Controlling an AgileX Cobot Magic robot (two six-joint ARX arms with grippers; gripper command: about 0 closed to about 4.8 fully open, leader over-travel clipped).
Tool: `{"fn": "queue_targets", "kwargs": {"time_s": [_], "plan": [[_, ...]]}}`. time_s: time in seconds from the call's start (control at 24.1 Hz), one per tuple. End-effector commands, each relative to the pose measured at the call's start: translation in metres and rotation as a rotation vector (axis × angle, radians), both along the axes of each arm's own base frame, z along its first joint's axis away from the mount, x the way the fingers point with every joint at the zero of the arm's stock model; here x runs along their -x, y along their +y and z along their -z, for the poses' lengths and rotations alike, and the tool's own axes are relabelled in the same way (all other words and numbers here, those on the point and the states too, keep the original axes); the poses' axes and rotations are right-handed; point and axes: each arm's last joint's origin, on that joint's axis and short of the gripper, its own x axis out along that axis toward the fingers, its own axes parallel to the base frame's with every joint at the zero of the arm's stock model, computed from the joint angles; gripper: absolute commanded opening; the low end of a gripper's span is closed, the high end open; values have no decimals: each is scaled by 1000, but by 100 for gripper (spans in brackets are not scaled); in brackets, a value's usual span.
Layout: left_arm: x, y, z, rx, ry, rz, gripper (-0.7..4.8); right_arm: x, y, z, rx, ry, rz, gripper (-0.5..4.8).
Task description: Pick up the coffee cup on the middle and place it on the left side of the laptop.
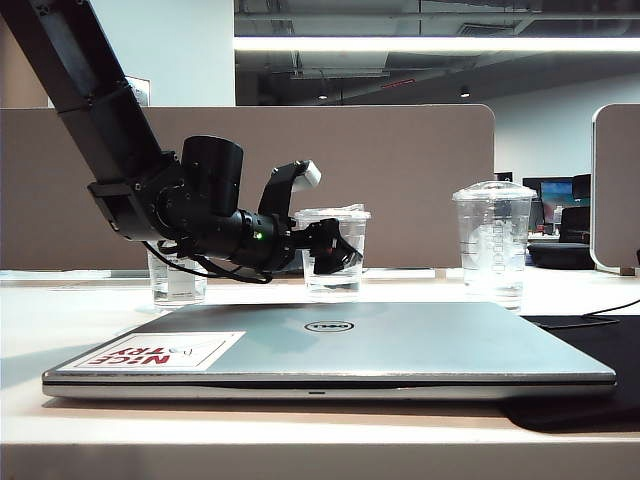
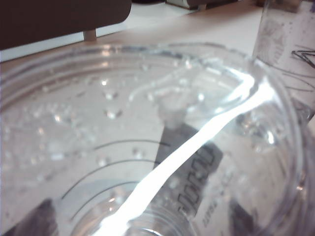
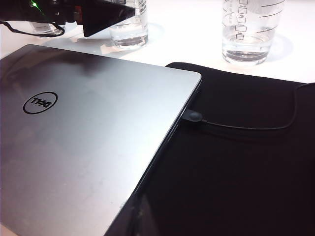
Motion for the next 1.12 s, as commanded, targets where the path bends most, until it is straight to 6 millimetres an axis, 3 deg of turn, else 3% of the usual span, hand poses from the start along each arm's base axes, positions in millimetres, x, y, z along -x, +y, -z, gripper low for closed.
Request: {"fn": "queue_targets", "kwargs": {"time_s": [0.04, 0.17, 0.25, 0.29, 0.79, 1.04, 1.12], "plan": [[0, -1, -5, 16, -27, 9, 453, 0, 0, 0, -2, -12, -4, -5], [0, -1, -5, 17, -26, 8, 405, 0, 0, 0, -2, -12, -4, -5], [0, -1, -5, 21, -20, 7, 326, 0, 0, 0, -2, -12, -4, -5], [0, -1, -5, 24, -17, 7, 312, 0, 0, 0, -2, -12, -4, -5], [1, -1, -13, 66, -21, 64, 310, 0, 0, 0, -2, -12, -4, -5], [4, 1, -39, 85, -74, 72, 310, 0, 0, 0, -2, -12, -4, -5], [7, 4, -59, 100, -109, 93, 311, 0, 0, 0, -2, -12, -5, -5]]}}
